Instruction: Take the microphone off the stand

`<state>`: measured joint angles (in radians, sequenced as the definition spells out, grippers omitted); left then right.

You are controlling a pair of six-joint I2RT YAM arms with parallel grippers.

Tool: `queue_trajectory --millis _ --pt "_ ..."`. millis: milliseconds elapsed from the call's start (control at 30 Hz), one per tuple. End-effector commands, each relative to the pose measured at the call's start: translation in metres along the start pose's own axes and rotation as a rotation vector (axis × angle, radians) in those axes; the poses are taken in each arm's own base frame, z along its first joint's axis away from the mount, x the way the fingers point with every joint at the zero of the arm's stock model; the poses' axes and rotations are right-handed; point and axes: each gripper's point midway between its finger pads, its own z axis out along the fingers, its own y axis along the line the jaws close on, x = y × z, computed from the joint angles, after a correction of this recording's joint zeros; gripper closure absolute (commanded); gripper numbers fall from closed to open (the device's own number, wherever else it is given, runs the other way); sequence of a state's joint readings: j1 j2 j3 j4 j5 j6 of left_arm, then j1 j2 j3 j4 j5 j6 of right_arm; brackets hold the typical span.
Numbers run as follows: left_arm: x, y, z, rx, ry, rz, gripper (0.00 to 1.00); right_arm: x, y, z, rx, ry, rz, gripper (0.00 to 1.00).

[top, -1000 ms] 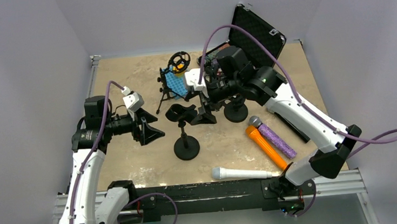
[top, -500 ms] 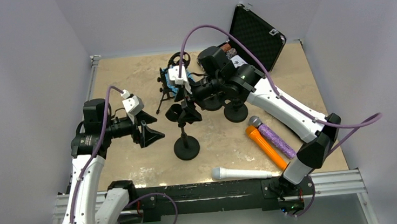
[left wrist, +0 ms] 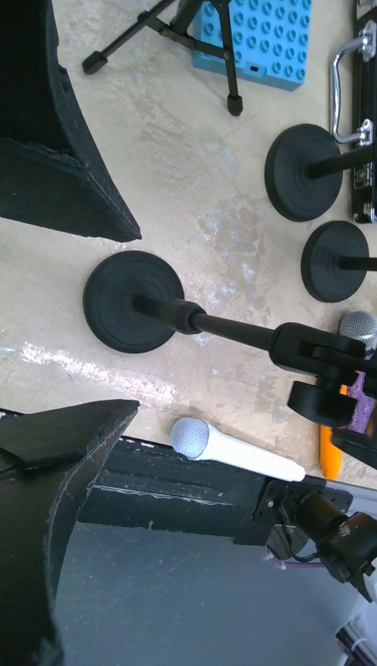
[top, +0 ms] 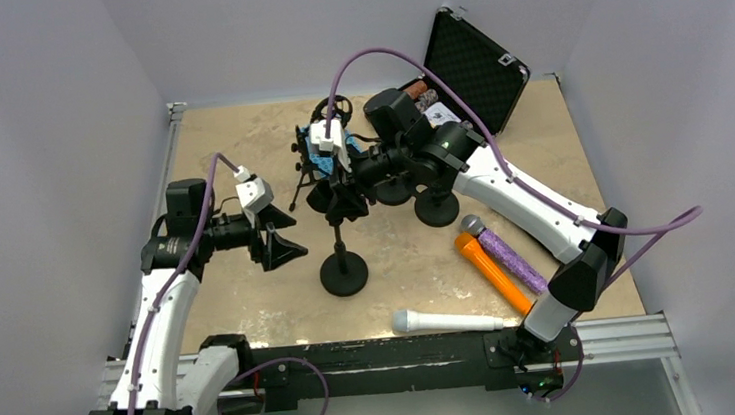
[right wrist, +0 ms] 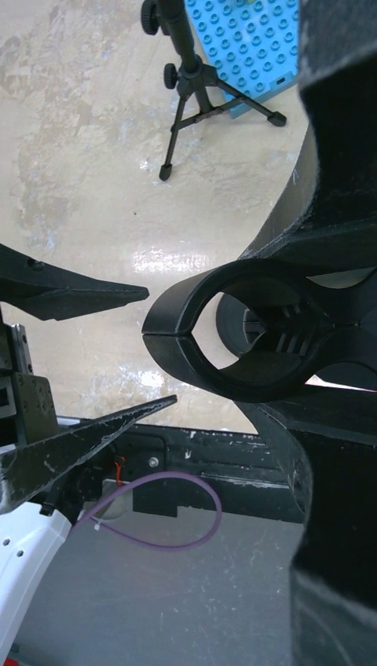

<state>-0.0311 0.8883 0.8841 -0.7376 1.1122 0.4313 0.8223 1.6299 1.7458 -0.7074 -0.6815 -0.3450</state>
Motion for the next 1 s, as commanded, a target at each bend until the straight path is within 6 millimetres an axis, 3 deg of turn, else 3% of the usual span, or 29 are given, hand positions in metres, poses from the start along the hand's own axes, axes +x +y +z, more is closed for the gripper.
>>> queue_trajectory --millis 0,200,367,533,800,967 --pt "-0.005 0.004 0.014 0.104 -0.037 0.106 0.23 -0.009 -0.006 -0.025 0.049 -0.043 0.013 0.99" --pt "0.0 -0.003 0.039 0.239 -0.037 0.145 0.26 0.009 0.002 -0.045 0.002 -0.039 -0.029 1.0" --pt "0.016 -0.012 0.061 0.337 -0.01 0.208 0.27 0.024 0.015 -0.059 -0.06 -0.039 -0.087 1.0" --pt "0.025 -0.023 0.081 0.471 0.027 0.268 0.36 0.03 0.023 -0.072 -0.06 -0.017 -0.211 1.0" --pt "0.025 0.0 0.11 0.525 0.01 0.273 0.42 0.04 0.025 -0.087 -0.035 0.043 -0.381 1.0" --pt "0.029 -0.003 0.123 0.565 0.006 0.276 0.4 0.047 0.024 -0.091 -0.018 0.07 -0.421 1.0"
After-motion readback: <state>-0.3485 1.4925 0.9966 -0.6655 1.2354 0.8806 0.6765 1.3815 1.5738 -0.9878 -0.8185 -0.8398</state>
